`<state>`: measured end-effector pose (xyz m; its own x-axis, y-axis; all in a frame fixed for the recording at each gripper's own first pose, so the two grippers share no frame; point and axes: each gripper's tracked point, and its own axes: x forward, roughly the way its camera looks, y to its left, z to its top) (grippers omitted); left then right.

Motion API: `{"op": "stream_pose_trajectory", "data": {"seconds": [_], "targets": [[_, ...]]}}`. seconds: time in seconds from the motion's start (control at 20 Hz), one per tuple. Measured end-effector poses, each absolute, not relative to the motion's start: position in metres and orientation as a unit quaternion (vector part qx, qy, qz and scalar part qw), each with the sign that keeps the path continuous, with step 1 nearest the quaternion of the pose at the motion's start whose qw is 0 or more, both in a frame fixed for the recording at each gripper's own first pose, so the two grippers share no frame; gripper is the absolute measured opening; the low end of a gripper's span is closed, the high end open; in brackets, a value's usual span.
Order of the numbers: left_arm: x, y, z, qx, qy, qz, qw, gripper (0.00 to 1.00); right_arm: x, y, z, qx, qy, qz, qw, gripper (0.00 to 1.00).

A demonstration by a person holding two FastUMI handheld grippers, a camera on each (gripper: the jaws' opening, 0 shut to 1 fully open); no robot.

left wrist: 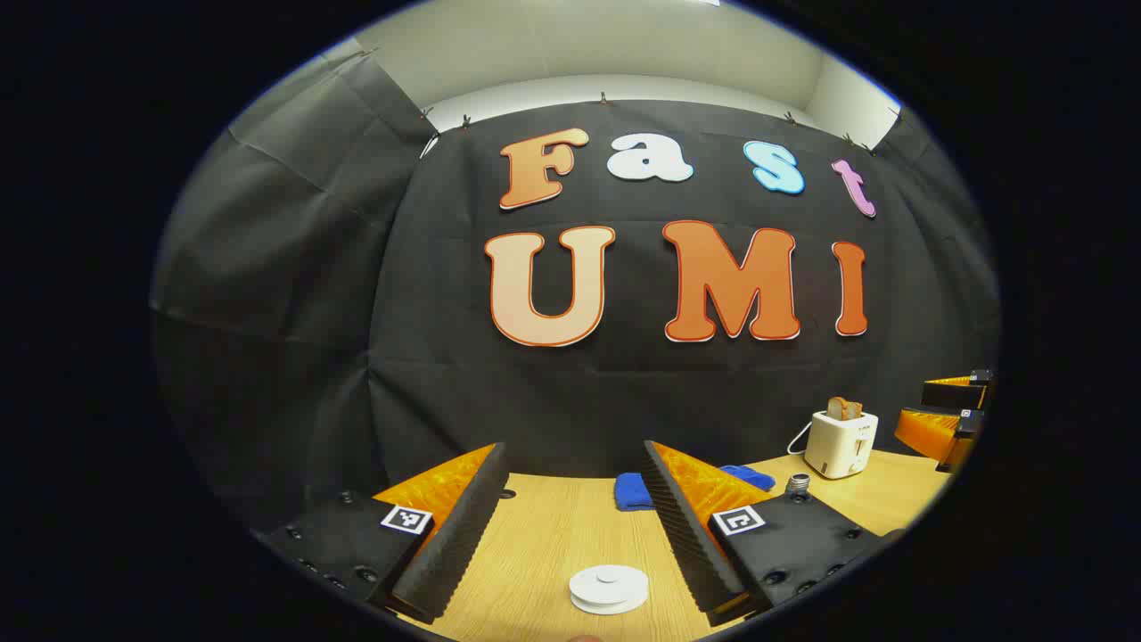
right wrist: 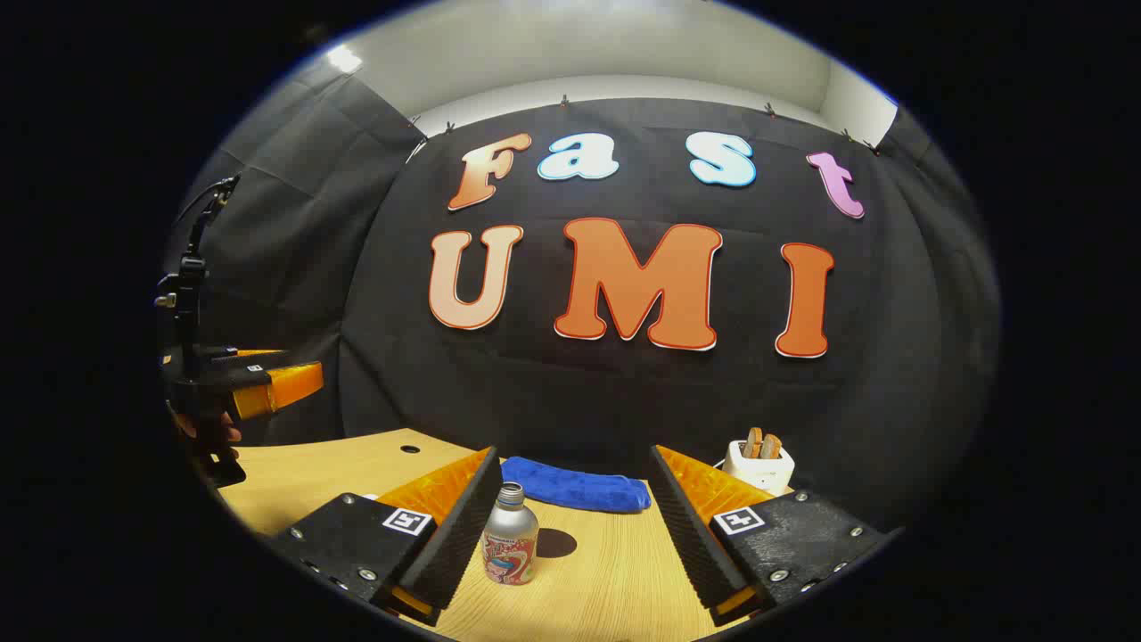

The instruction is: Open the teacup lid with one hand, grasp the water bottle and pour water into the teacup with the other hand; after pouring, place the water bottle on the coaster and then close the teacup lid.

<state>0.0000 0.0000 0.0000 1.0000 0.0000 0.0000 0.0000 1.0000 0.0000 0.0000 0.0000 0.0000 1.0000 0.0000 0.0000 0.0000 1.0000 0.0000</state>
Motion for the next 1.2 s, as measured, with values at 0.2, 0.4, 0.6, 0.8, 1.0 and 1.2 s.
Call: {"op": "stream_pose_trajectory", "data": {"seconds": [0.2, 0.4, 0.6, 0.8, 1.0, 1.2], "targets": [[0.000, 0.001, 0.002, -0.002, -0.002, 0.001, 1.000, 0.98, -0.001, -0.001, 0.009, -0.003, -0.015, -0.007, 1.000, 0.99], [-0.002, 0.000, 0.005, -0.002, -0.006, 0.001, 1.000, 0.98, -0.004, -0.006, 0.012, -0.001, -0.021, -0.016, 1.000, 0.99], [-0.002, -0.002, 0.005, -0.005, -0.007, 0.001, 1.000, 0.97, -0.004, -0.008, 0.011, 0.008, -0.017, -0.018, 1.000, 1.00], [-0.002, -0.001, 0.002, -0.014, -0.006, 0.003, 1.000, 0.97, -0.004, -0.006, 0.002, 0.019, -0.009, -0.011, 1.000, 0.99], [-0.002, 0.001, -0.006, -0.014, 0.002, 0.002, 1.000, 0.98, -0.001, 0.004, -0.014, 0.025, 0.009, -0.001, 1.000, 0.99], [0.001, 0.004, -0.021, -0.017, 0.016, 0.003, 1.000, 0.99, 0.007, 0.019, -0.041, 0.024, 0.036, 0.015, 0.999, 0.99]]}}
